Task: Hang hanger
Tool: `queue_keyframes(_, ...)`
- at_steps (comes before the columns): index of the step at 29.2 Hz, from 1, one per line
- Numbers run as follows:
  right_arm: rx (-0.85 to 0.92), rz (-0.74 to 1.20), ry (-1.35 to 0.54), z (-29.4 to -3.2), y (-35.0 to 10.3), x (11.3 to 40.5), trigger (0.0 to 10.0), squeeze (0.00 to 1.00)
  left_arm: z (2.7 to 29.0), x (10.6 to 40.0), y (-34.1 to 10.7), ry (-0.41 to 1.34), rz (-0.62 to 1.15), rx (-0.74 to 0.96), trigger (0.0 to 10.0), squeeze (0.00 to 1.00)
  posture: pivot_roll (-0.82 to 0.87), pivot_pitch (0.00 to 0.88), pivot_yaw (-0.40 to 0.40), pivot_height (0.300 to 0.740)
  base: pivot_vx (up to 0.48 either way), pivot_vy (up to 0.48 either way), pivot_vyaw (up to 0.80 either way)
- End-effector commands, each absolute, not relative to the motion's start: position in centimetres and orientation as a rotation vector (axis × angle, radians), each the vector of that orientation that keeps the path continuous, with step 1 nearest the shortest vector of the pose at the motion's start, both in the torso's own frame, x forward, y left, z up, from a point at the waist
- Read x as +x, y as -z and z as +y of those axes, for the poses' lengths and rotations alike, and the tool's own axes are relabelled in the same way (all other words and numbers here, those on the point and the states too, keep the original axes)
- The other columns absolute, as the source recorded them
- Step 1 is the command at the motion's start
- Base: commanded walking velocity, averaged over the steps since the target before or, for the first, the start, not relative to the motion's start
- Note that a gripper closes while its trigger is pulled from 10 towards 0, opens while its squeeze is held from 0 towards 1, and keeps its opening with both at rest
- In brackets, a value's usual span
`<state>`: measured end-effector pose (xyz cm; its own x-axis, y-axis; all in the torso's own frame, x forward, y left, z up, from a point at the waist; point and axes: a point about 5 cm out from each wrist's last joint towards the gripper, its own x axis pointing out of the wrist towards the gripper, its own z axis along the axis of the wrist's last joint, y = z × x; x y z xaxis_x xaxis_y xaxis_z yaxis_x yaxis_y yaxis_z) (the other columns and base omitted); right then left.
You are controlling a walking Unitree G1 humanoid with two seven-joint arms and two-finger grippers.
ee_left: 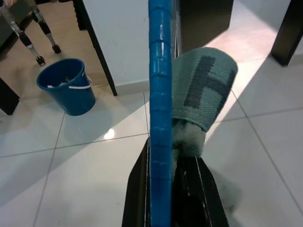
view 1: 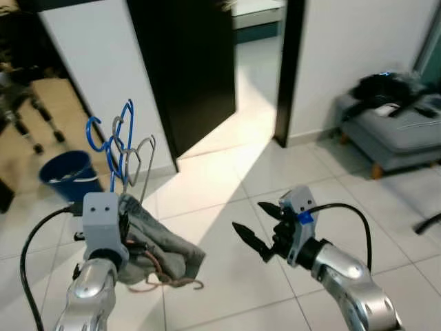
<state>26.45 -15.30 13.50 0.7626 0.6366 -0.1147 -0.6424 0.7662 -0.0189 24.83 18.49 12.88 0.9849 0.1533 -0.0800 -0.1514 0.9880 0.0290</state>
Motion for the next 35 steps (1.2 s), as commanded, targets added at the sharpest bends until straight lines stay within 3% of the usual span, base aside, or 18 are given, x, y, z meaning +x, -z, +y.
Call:
queue_keyframes(1, -0.023, 0.111, -0.731, -14.8, -13.2, 26.4, 10.0, 0.0, 18.7, 25.4, -13.3, -0.173, 0.052, 0.013, 10.0, 0.0, -0.03, 0.0, 0.049, 0.74, 0.0, 0.0, 0.78)
queue_keyframes(21, -0.02, 0.082, -0.801, -14.3, -13.5, 26.4, 10.0, 0.0, 18.9, 26.5, -14.3, -0.203, -0.015, -0.021, 10.0, 0.0, -0.02, 0.0, 0.045, 0.74, 0.0, 0.0, 0.78)
queue_keyframes(35, -0.04, 0.049, -0.841, -13.9, -13.8, 26.1, 10.0, 0.0, 20.0, 27.3, -16.6, -0.228, -0.105, 0.012, 10.0, 0.0, -0.02, 0.0, 0.046, 0.74, 0.48, 0.0, 0.6)
